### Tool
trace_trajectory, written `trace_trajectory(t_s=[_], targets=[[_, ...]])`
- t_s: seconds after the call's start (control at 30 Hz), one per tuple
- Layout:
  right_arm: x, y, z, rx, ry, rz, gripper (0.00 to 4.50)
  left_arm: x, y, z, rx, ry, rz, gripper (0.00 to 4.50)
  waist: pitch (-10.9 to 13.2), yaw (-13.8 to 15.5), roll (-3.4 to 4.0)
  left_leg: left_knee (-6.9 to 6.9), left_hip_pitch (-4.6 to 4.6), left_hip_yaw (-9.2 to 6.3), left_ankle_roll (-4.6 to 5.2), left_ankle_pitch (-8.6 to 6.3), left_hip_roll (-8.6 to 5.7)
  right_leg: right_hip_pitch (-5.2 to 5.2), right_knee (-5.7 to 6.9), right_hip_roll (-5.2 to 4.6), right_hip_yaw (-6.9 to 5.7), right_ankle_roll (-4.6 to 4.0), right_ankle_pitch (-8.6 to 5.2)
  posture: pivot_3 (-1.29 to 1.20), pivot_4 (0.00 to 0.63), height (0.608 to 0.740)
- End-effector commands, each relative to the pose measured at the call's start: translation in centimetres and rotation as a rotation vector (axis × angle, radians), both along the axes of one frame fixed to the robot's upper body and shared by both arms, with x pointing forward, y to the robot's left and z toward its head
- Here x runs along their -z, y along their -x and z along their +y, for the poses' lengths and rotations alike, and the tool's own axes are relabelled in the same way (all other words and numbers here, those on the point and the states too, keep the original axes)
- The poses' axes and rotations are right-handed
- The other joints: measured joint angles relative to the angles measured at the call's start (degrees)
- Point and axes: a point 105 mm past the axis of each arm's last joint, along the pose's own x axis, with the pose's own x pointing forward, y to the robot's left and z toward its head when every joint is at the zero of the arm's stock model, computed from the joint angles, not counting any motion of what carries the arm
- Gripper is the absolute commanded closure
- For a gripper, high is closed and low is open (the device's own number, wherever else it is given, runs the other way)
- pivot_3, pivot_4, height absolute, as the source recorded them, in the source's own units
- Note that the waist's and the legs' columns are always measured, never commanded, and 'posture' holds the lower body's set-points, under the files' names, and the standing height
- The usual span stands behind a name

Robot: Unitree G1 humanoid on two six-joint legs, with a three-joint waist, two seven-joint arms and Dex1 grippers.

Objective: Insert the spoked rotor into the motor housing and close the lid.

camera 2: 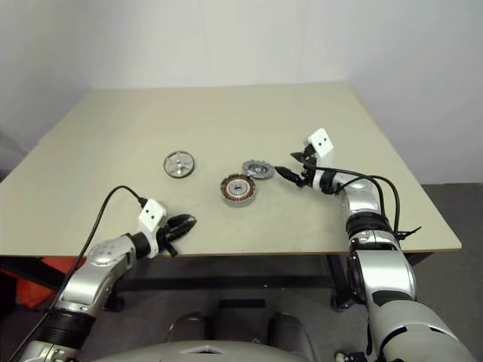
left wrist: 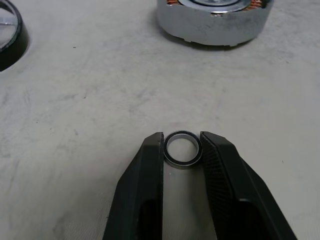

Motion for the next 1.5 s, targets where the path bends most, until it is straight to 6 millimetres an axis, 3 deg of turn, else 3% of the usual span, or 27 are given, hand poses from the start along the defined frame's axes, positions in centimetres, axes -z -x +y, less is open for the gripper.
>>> trace_trajectory(t_s=[0.03, 0.3, 0.5, 0.87, 1.5], targets=[[-2.3, -0.7, 0.4, -0.013, -0.011, -0.074, 0.66, -2.4, -1.7, -0.3, -0.028, 0.019, -0.073, 3.4, 0.1, 0.0, -0.11, 0.0, -0.03, 0.0, 0.0, 0.0, 0.0, -0.01, 0.0, -0.01, -0.02, 0.0, 0.0, 0.0, 0.0, 0.74], [-2.2, -0.6, 0.6, -0.016, -0.014, -0.075, 0.66, -6.4, -4.1, -2.9, -0.003, 0.1, -0.167, 3.4, 0.2, 0.0, -0.3, 0.06, -0.31, -0.02, -0.03, 0.03, 0.0, -0.12, -0.01, -0.07, -0.11, -0.3, 0.2, 0.0, 0.0, 0.74], [-2.2, -0.6, 0.6, -0.015, -0.017, -0.076, 0.66, -7.9, -5.1, -4.4, 0.035, 0.12, -0.195, 3.4, 0.2, 0.1, -0.3, 0.04, -0.82, 0.0, 0.33, -0.06, 0.01, -0.52, -0.06, -0.07, -0.23, -0.52, 0.12, 0.0, 0.0, 0.74], [-2.2, -0.6, 0.5, -0.007, -0.025, -0.075, 0.66, -7.6, -6.7, -8.4, 0.148, 0.085, -0.173, 3.4, 0.2, 1.3, -0.3, 0.17, -1.26, 0.05, 0.21, 0.14, 0.0, -0.87, 0.21, -0.13, -0.45, -0.52, 0.12, 0.0, 0.0, 0.74], [-2.1, -0.5, 0.5, -0.002, -0.031, -0.08, 0.66, -6.6, -7.9, -11.4, 0.204, 0.056, -0.144, 3.4, 0.2, 1.5, -0.3, 0.26, -1.44, -0.03, 0.26, 0.16, -0.07, -0.88, 0.21, -0.27, -0.72, -0.52, 0.12, 0.0, 0.0, 0.74]])
